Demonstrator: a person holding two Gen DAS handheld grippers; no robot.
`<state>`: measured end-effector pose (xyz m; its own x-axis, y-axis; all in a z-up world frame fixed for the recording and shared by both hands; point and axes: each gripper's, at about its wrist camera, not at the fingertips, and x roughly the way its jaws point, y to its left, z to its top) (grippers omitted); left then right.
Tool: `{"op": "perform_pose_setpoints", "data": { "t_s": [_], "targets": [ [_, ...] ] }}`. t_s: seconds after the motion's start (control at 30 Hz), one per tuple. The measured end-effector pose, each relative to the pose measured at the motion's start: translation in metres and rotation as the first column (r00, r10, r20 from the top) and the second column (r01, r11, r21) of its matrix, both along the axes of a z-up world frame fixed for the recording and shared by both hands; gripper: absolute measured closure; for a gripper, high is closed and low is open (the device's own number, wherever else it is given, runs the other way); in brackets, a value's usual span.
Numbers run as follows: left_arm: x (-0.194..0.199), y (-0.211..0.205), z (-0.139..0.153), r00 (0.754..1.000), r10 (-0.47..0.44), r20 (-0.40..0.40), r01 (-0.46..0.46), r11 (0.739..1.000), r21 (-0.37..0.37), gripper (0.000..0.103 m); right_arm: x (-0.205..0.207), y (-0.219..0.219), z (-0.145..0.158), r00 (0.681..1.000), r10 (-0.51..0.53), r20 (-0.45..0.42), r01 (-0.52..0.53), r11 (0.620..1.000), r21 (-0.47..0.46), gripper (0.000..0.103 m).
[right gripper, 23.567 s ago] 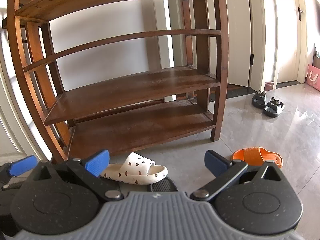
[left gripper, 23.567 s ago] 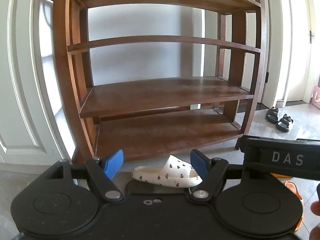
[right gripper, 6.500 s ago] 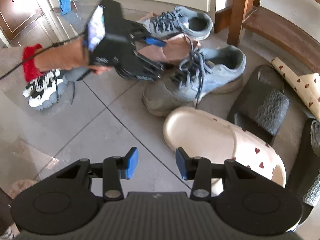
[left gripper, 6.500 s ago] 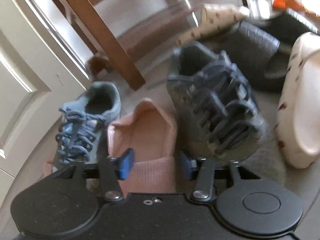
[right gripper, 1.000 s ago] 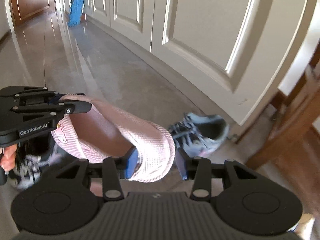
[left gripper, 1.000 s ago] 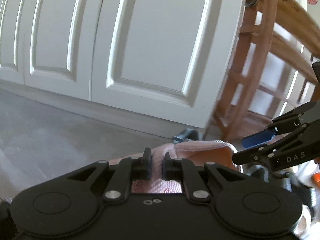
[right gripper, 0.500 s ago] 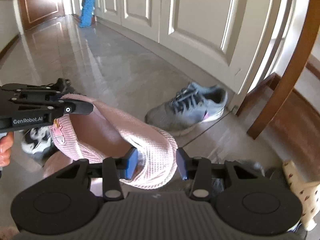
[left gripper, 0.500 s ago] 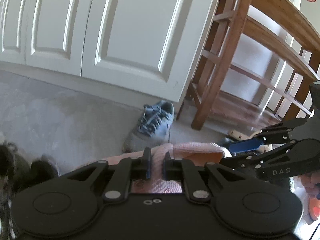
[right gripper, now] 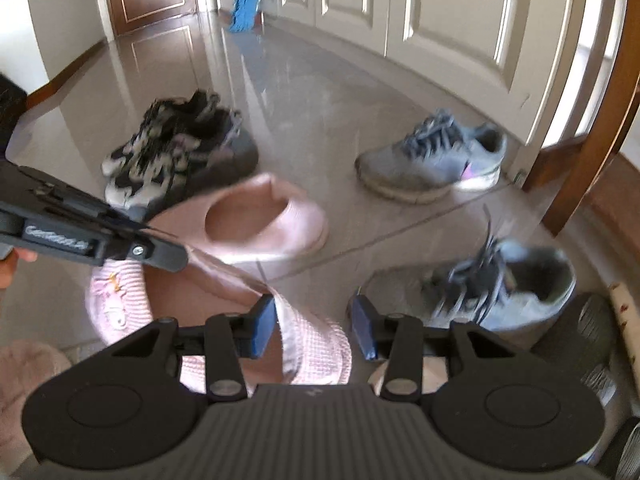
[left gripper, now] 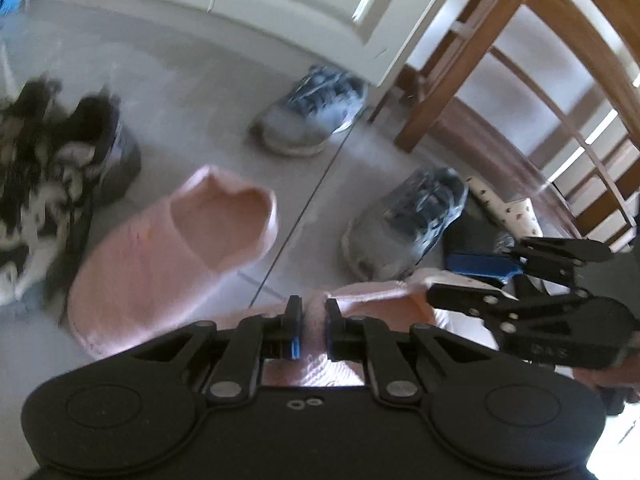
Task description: Organize scattered shoes
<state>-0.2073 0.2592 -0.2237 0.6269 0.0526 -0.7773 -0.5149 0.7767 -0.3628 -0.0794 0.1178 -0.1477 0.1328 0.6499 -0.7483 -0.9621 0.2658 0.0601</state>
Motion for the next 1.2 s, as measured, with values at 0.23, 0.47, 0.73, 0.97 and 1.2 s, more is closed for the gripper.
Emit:
{"op": "perform_pose_setpoints", "data": {
  "t_s": [0.23, 0.47, 0.73, 0.97, 1.2],
  "targets": [
    [-0.004, 0.013, -0.016, 0.995, 0.092, 0.026, -0.092, 0.996, 0.014, 0.097, -0.001, -0.012, 0.007, 1.000, -0.025, 0.001, 0.025, 1.000, 0.018, 0.056],
    [-0.011, -0.002, -0.003, 0.997, -0.061, 0.048, 0.051, 0.978, 0.201, 0.094, 0.000, -0.012, -0.008, 0.998, -0.023, -0.056, 0.021, 0.999, -0.033, 0.056],
    [-0.005, -0.005, 0.003, 0.993, -0.110, 0.043, 0.092, 0.946, 0.310, 0.084, -0.015, 0.000, -0.053, 0.975, -0.016, -0.219, -0.021, 0.986, -0.166, 0.056],
    [-0.012, 0.010, 0.006, 0.996, -0.038, 0.074, 0.013, 0.948, 0.318, 0.077, -0.019, 0.025, -0.081, 0.952, -0.023, -0.305, -0.048, 0.974, -0.223, 0.056],
    [-0.030, 0.035, 0.015, 0.993, 0.066, 0.094, -0.094, 0.939, 0.330, 0.075, -0.010, 0.086, -0.082, 0.973, -0.018, -0.230, -0.028, 0.980, -0.197, 0.055]
  ]
}}
